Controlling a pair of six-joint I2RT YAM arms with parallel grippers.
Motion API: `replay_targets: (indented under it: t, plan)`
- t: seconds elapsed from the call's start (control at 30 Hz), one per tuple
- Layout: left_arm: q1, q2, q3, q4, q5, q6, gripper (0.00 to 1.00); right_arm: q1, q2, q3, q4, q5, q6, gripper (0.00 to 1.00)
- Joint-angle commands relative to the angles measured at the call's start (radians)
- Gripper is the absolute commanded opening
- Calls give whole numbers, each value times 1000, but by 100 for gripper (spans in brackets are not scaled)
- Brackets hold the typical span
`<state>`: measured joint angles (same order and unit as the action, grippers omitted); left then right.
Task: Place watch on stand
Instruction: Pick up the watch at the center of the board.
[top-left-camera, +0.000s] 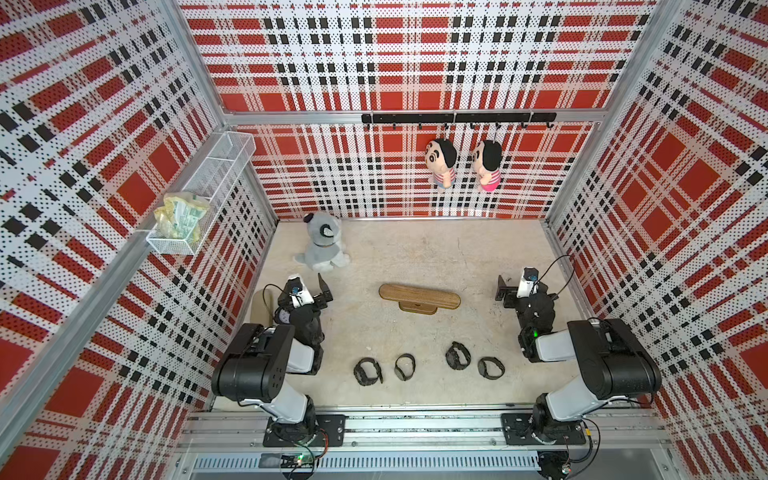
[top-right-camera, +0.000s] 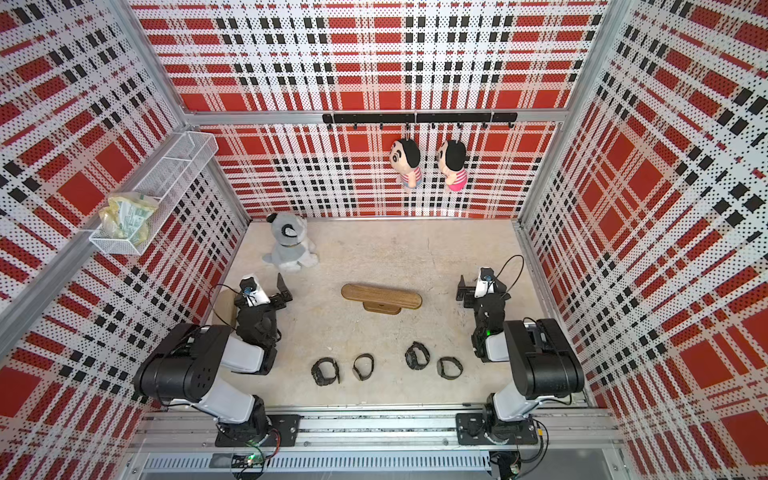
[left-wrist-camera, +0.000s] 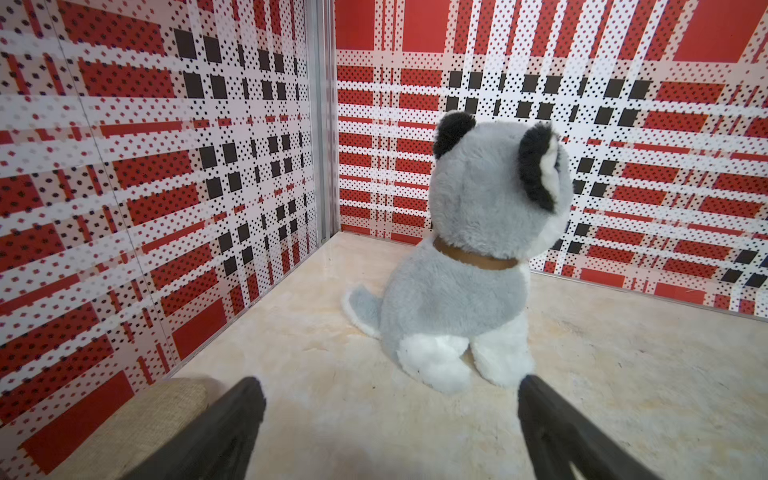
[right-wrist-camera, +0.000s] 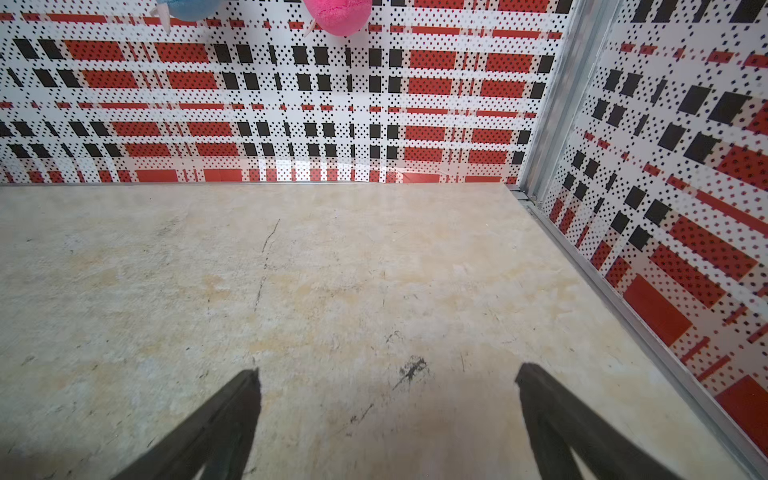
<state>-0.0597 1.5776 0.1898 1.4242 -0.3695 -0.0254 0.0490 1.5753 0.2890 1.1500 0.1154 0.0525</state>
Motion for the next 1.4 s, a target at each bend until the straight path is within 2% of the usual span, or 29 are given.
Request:
replay_targets:
  t: [0.0, 0.13, 0.53, 0.6, 0.67, 0.7, 0.73, 0.8, 0.83, 0.87, 0.93, 1.03, 1.07, 1.1, 1.23, 1.33, 1.37]
  plan:
    - [-1, 2, 10, 8, 13, 5, 98, -10, -8, 5, -2, 0, 1, 100]
    - [33, -2, 19, -18, 91, -11, 98, -11, -5, 7, -6, -2, 1, 100]
    - [22, -1, 22, -19, 72, -7, 98, -12, -6, 7, -4, -4, 1, 100]
    - [5, -3, 10, -1, 47, 6, 98, 1, -21, 8, -13, 72, 3, 100]
    - [-46, -19, -31, 64, -10, 54, 98, 53, -106, 47, -156, 239, -12, 100]
    - [-69, -21, -73, 149, -62, 62, 98, 75, -160, 96, -276, 267, -25, 100]
    - [-93, -16, -105, 226, -125, 74, 98, 83, -205, 159, -423, 252, -10, 100]
    - [-149, -6, -166, 376, -247, 110, 98, 67, -248, 295, -708, 203, 117, 100]
    - [-221, -14, -165, 390, -379, 157, 98, 46, -248, 368, -876, 135, 206, 100]
    - [-262, -28, -158, 386, -439, 205, 98, 30, -238, 420, -966, 51, 235, 100]
    - [-326, -80, -163, 375, -498, 273, 98, 17, -196, 499, -1105, -82, 263, 100]
    - [-398, -162, -191, 365, -590, 274, 98, 15, -158, 550, -1115, -89, 263, 100]
    - [-422, -194, -203, 354, -617, 269, 98, 16, -159, 545, -1226, -221, 264, 100]
    - [-449, -235, -209, 325, -643, 265, 98, 20, -170, 533, -1266, -302, 275, 100]
    - [-555, -430, -171, -6, -662, 301, 98, 57, -250, 489, -1277, -306, 295, 100]
    - [-580, -578, -91, -294, -644, 217, 98, 123, -272, 521, -1277, -306, 295, 100]
    - [-577, -624, -63, -394, -624, 176, 98, 130, -278, 528, -1452, -176, 304, 100]
